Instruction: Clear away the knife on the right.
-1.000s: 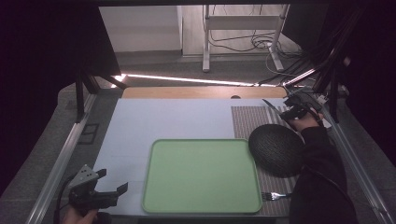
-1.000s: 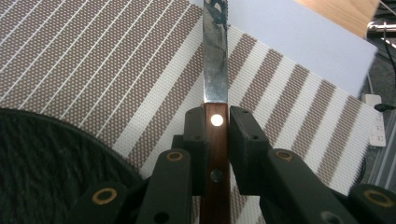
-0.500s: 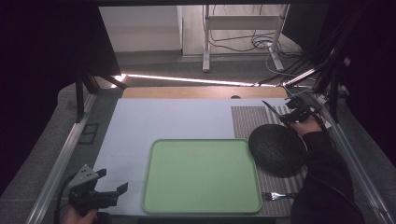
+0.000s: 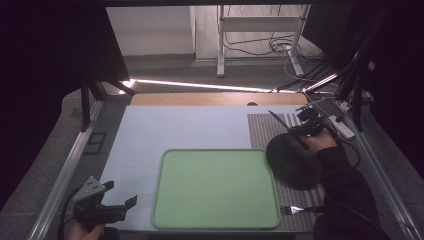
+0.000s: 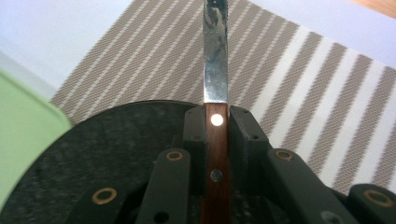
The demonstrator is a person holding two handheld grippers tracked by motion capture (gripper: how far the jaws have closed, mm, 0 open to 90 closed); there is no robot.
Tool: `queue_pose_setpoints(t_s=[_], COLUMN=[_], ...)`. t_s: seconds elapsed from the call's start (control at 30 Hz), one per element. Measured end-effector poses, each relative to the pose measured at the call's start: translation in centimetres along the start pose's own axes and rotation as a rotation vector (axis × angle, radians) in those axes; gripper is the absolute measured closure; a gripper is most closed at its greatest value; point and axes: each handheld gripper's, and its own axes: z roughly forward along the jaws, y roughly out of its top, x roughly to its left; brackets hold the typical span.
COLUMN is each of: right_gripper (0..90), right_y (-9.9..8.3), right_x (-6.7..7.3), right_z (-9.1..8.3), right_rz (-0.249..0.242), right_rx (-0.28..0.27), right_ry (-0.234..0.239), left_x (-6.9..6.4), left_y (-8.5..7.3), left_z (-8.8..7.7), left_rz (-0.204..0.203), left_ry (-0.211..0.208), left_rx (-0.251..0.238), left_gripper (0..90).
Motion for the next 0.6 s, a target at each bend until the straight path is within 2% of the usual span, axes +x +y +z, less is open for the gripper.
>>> queue_pose_setpoints(t_s=[0.13, 0.27, 0.6], right_gripper=[77.7, 77.7, 77.7], right_y=[-0.1, -0.4, -0.9], right_x=[1.1, 2.4, 6.2], right_z=[-0.1, -0.1, -0.3], right_rz=[-0.001, 0.0, -0.049], right_rx=[0.0, -0.017, -0.012], right_ry=[0.014, 0.077, 0.145], left_x=[0.0, 0.0, 0.0], left_y=[0.0, 0.0, 0.0], left_z=[0.0, 0.0, 0.0], left_rz=[0.0, 0.0, 0.001], left_ry=[0.0, 0.0, -0.001], left_rx=[0.0, 0.0, 0.0], left_gripper=[3.5, 3.6, 3.5])
